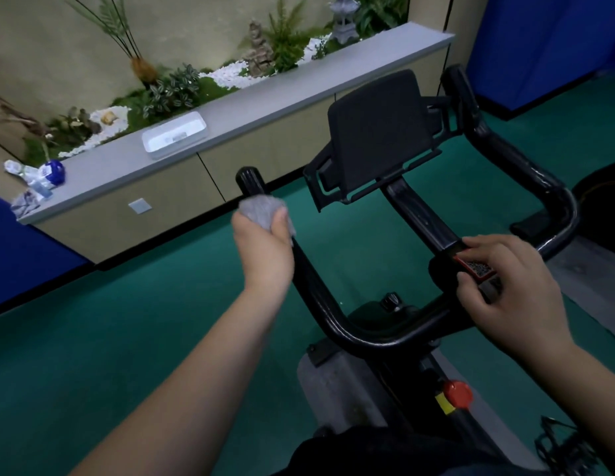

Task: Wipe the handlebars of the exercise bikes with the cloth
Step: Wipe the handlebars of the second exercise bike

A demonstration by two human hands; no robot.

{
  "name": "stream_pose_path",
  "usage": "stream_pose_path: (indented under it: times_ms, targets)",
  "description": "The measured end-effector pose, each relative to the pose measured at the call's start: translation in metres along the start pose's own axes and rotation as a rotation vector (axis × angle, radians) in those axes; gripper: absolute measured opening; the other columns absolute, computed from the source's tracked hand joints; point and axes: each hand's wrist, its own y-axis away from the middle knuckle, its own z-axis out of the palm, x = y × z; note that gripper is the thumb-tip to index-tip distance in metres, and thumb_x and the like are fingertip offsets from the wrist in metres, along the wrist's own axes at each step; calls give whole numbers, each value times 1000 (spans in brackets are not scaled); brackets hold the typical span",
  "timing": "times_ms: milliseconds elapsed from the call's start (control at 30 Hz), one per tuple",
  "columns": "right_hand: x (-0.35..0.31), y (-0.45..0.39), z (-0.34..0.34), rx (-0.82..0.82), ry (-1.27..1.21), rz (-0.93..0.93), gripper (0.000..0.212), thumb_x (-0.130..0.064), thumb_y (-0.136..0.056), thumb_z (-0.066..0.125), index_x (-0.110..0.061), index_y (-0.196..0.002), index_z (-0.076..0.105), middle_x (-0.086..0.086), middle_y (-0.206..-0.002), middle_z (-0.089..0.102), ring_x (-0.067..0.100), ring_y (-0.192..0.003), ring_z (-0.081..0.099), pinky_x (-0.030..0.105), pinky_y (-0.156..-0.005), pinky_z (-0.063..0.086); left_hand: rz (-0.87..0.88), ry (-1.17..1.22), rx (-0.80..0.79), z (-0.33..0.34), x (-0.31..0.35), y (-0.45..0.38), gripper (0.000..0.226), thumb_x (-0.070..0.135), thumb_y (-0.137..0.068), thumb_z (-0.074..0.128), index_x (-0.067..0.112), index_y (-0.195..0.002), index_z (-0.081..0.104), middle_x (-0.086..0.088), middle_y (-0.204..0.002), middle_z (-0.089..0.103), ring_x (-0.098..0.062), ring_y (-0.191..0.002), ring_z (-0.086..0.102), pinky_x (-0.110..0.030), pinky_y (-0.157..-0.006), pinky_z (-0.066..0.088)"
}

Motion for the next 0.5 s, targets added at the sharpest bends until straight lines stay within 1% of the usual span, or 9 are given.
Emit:
stream_pose_path:
  times_ms: [100, 167, 200, 267, 300, 367, 433, 467, 500]
  targets:
    - [0, 0, 0, -1, 4, -1, 30, -32, -78, 49, -12, -94, 65, 3, -110, 64, 25, -106, 56, 23, -83, 36, -37, -44, -28, -1, -9, -3, 38, 32, -91, 55, 3, -115, 44, -6, -104, 56, -19, -90, 56, -23, -72, 42]
    - [0, 0, 0, -2, 6, 0, 30, -32, -78, 49, -12, -94, 65, 3, -110, 64, 25, -106, 56, 23, -84, 36, -2, -42, -33, -4, -5, -25, 38, 34, -92, 52, 1, -111, 50, -8, -98, 62, -19, -86, 61, -17, -63, 43]
    - [0, 0, 0, -2, 6, -1, 31, -32, -78, 49, -11, -94, 65, 3, -110, 64, 25, -106, 56, 23, -85, 35, 19, -32, -29, -5, 0, -37, 37, 34, -93, 51, 2, -109, 50, -9, -96, 64, -19, -84, 61, -17, -62, 43]
    - [-1, 1, -1, 3, 7, -3, 31, -32, -78, 49, -11, -94, 65, 4, -110, 64, 25, -106, 56, 21, -85, 34, 60, -1, -28, -8, 12, -57, 36, 35, -94, 49, 3, -110, 49, -11, -96, 64, -16, -80, 59, -23, -66, 47]
    - [-1, 1, 0, 5, 10, -5, 31, -32, -78, 49, -11, -94, 65, 4, -110, 64, 26, -105, 56, 20, -84, 33, 68, 1, -29, -10, 18, -61, 37, 36, -94, 48, 4, -113, 48, -9, -99, 62, -15, -82, 57, -25, -69, 48]
    - [0, 1, 0, 3, 14, -5, 30, -32, -78, 49, -11, -93, 65, 3, -110, 64, 25, -105, 56, 20, -83, 33, 52, -31, -14, -12, 23, -57, 41, 37, -94, 47, 7, -122, 43, -3, -108, 55, -14, -90, 53, -21, -72, 43]
    - [1, 1, 0, 5, 13, -15, 29, -30, -78, 50, -10, -93, 65, 4, -110, 64, 25, -105, 56, 20, -84, 33, 62, -63, -4, -13, 17, -42, 40, 34, -95, 48, 8, -125, 41, -3, -111, 54, -15, -96, 53, -21, -76, 41]
    - [2, 1, 0, 7, 11, -17, 29, -30, -78, 50, -10, -93, 65, 4, -110, 64, 25, -104, 56, 19, -85, 33, 71, -60, -23, -13, 11, -31, 36, 32, -95, 48, 9, -122, 42, -4, -109, 56, -15, -94, 54, -18, -74, 42]
    - [2, 1, 0, 10, 7, -20, 28, -29, -78, 51, -10, -93, 65, 4, -110, 64, 25, -104, 56, 19, -85, 33, 79, -55, -64, -13, 3, -19, 30, 29, -95, 48, 9, -116, 44, -4, -102, 58, -14, -88, 56, -13, -68, 42]
